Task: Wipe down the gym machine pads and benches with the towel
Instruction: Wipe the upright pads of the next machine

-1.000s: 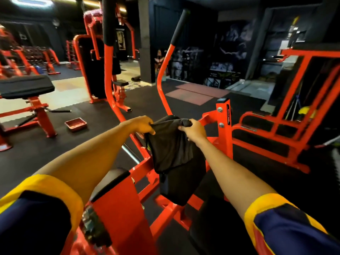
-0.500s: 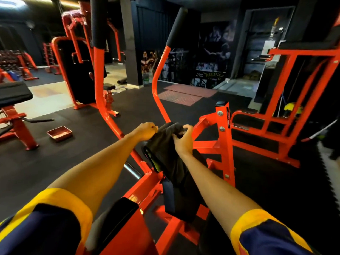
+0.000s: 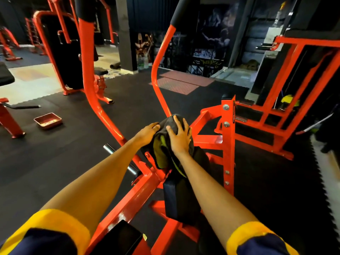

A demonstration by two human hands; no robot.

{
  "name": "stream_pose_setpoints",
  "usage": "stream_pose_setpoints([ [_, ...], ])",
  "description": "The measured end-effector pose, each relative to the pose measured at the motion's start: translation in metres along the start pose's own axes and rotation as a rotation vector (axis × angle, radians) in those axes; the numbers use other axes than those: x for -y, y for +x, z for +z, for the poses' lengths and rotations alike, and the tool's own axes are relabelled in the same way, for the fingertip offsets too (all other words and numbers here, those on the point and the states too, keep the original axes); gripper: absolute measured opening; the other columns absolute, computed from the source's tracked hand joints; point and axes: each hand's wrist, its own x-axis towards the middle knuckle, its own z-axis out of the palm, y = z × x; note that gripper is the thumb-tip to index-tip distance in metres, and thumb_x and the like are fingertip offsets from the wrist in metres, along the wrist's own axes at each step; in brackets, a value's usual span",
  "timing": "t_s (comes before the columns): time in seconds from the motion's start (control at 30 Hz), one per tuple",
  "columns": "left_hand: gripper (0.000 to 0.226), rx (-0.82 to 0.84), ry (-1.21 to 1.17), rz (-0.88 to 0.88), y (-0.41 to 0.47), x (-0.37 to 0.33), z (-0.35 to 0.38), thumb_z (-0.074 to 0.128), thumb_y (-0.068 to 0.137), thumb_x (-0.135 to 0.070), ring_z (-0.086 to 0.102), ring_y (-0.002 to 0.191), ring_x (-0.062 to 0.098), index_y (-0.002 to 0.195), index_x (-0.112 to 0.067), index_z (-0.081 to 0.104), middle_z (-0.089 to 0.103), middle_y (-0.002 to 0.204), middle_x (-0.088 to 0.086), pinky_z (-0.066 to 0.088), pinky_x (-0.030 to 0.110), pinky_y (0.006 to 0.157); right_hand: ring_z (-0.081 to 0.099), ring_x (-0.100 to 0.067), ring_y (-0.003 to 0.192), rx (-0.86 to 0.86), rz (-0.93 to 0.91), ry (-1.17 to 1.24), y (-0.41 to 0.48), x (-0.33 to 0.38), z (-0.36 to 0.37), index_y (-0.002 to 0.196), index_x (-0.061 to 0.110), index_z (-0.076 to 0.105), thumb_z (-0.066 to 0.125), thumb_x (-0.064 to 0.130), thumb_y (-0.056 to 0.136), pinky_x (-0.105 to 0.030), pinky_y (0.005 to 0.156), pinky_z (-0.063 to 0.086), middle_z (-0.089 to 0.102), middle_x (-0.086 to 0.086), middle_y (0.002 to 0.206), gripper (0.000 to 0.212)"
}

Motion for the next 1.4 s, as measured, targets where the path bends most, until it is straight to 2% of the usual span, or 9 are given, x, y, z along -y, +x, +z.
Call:
stream_pose_setpoints([
  [0.17,0.045,-0.026,0.027,0.005,0.001,0.003,0.002,0.034,0.109,-0.041,0.043,0.144,0.028,0.15,-0.03,0.049,0.05,0.154,0.004,0.031,0.04,0.12,0.036,-0.032,0.148,-0.017,0.081,0.096,0.057,-0.005,-0.007,0.147,0.036,0.055,0.061,0.038,0.099,-0.052,0.123,0.026,0.043,-0.001,0.158,0.049],
  [0.47,0.057,-0.04,-0.025,-0.008,0.003,0.008,-0.001,0.038,0.097,-0.049,0.048,0.139,0.029,0.146,-0.024,0.053,0.053,0.151,0.007,0.034,0.044,0.118,0.018,-0.024,0.155,-0.087,-0.253,0.089,-0.043,-0.006,0.006,0.143,0.032,0.059,0.059,0.035,0.099,-0.04,0.127,0.008,0.038,0.003,0.163,0.045],
  [0.67,0.049,-0.051,0.126,-0.014,-0.007,-0.002,0.002,0.029,0.109,-0.042,0.041,0.145,0.033,0.154,-0.03,0.042,0.044,0.159,0.006,0.03,0.044,0.12,0.056,-0.027,0.132,-0.103,0.089,0.195,0.063,-0.009,-0.01,0.122,0.031,0.072,0.057,0.035,0.086,-0.049,0.115,0.039,0.064,0.0,0.135,0.039],
  [0.77,0.058,-0.052,0.037,-0.011,-0.004,0.002,0.0,0.032,0.097,-0.051,0.047,0.14,0.032,0.146,-0.029,0.052,0.052,0.152,0.008,0.034,0.046,0.117,0.045,-0.025,0.141,-0.14,0.05,0.019,0.036,0.017,0.0,0.125,0.035,0.068,0.06,0.039,0.096,-0.049,0.118,0.032,0.057,0.006,0.144,0.03],
  [0.9,0.039,-0.006,-0.039,0.007,0.005,0.014,-0.003,0.048,0.102,-0.034,0.051,0.137,0.032,0.138,-0.023,0.058,0.056,0.146,0.011,0.037,0.047,0.116,0.025,-0.021,0.153,-0.129,-0.207,-0.078,-0.045,0.023,0.011,0.137,0.037,0.06,0.054,0.066,0.087,-0.048,0.124,0.015,0.045,0.009,0.156,0.059],
  [1.03,0.05,-0.008,-0.051,-0.014,-0.008,0.001,-0.005,0.043,0.104,-0.035,0.047,0.14,0.028,0.149,-0.015,0.05,0.051,0.152,0.01,0.033,0.04,0.119,0.026,-0.023,0.153,-0.144,-0.351,-0.006,-0.055,-0.006,0.007,0.143,0.03,0.057,0.055,0.055,0.087,-0.039,0.125,0.015,0.043,0.002,0.158,0.061],
  [1.27,0.048,-0.041,0.255,0.047,-0.033,-0.03,0.004,0.031,0.109,-0.031,0.039,0.145,0.034,0.157,-0.024,0.036,0.037,0.162,0.006,0.031,0.042,0.116,0.061,-0.024,0.12,-0.154,0.052,0.294,0.049,-0.01,-0.004,0.116,0.029,0.07,0.049,0.029,0.076,-0.048,0.109,0.045,0.068,0.0,0.123,0.045],
  [1.33,0.048,-0.028,0.206,0.088,-0.031,-0.033,0.004,0.036,0.105,-0.021,0.045,0.141,0.032,0.152,-0.024,0.043,0.045,0.157,0.006,0.036,0.041,0.114,0.057,-0.028,0.128,-0.165,0.121,0.239,0.044,0.003,-0.007,0.124,0.03,0.066,0.055,0.04,0.087,-0.047,0.112,0.041,0.064,-0.002,0.132,0.04],
  [1.4,0.045,-0.027,0.109,0.072,-0.023,-0.026,-0.002,0.04,0.102,-0.012,0.054,0.132,0.029,0.144,-0.02,0.055,0.058,0.143,0.008,0.042,0.039,0.109,0.041,-0.028,0.144,-0.151,0.083,0.101,0.016,0.016,-0.004,0.14,0.033,0.056,0.049,0.071,0.085,-0.049,0.119,0.032,0.05,-0.002,0.152,0.067],
])
